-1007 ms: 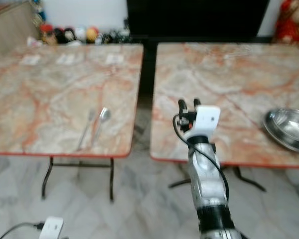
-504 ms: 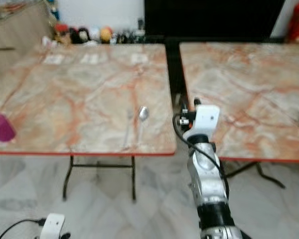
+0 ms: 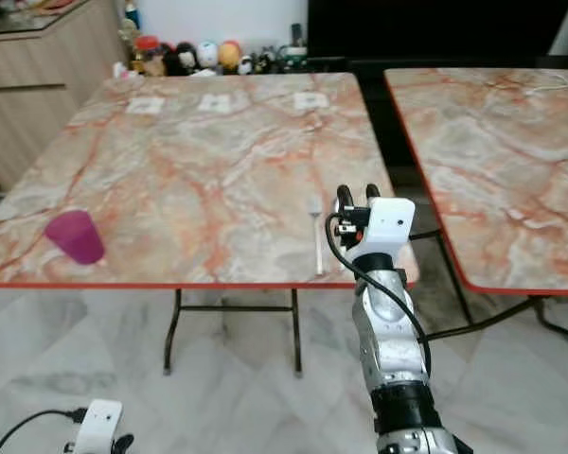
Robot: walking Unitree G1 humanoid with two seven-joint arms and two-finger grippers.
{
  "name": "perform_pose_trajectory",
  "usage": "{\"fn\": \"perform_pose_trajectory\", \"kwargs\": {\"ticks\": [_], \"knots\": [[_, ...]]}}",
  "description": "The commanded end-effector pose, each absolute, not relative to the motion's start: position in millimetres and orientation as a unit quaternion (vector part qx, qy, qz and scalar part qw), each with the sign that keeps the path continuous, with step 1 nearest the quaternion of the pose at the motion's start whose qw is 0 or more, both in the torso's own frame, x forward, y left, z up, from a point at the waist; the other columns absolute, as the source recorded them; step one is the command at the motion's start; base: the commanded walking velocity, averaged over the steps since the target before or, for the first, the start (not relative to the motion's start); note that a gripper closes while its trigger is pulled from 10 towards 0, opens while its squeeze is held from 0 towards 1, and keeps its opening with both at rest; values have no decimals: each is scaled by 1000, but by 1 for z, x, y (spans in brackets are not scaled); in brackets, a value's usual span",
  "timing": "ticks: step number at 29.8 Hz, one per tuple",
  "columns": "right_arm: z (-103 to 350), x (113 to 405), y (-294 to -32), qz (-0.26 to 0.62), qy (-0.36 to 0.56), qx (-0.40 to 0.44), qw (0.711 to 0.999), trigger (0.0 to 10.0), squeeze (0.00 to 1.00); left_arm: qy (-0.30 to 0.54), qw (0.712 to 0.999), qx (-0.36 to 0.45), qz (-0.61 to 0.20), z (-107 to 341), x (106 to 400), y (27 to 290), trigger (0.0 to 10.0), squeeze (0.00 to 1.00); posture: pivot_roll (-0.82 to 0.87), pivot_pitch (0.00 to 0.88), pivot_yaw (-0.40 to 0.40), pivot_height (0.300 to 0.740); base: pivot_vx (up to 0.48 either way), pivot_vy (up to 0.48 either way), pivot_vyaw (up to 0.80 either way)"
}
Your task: Setting the table
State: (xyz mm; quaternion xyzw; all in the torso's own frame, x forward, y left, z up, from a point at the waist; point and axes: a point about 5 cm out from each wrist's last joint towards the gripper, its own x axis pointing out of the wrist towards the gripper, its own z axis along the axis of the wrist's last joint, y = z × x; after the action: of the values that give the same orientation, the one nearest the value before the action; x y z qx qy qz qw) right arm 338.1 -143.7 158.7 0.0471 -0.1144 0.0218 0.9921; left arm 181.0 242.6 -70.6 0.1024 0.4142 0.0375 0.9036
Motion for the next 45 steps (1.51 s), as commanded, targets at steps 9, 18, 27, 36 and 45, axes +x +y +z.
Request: {"fn": "perform_pose_trajectory", "kwargs": {"ticks": [9, 18, 27, 36, 45], "knots": [[151, 335, -154, 6, -101, 45, 994, 10000, 0, 408, 908, 88, 25, -71, 183, 234, 10000, 0, -72, 89, 47, 740, 116, 0, 0], [149, 332, -153, 17, -102, 30, 994, 10000, 0, 403, 911, 88, 21, -70, 186, 233, 10000, 0, -74, 87, 47, 740, 290, 0, 188], [142, 332, -151, 21, -79, 41, 996, 10000, 0, 402, 911, 91, 21, -70, 186, 233, 10000, 0, -72, 89, 48, 740, 94, 0, 0], [127, 344, -148, 21, -18, 79, 996, 10000, 0, 408, 909, 88, 20, -72, 183, 232, 10000, 0, -69, 88, 48, 740, 0, 0, 0], [137, 357, -143, 37, -21, 74, 996, 10000, 0, 413, 906, 84, 24, -73, 180, 233, 10000, 0, -62, 87, 43, 740, 55, 0, 0]]}}
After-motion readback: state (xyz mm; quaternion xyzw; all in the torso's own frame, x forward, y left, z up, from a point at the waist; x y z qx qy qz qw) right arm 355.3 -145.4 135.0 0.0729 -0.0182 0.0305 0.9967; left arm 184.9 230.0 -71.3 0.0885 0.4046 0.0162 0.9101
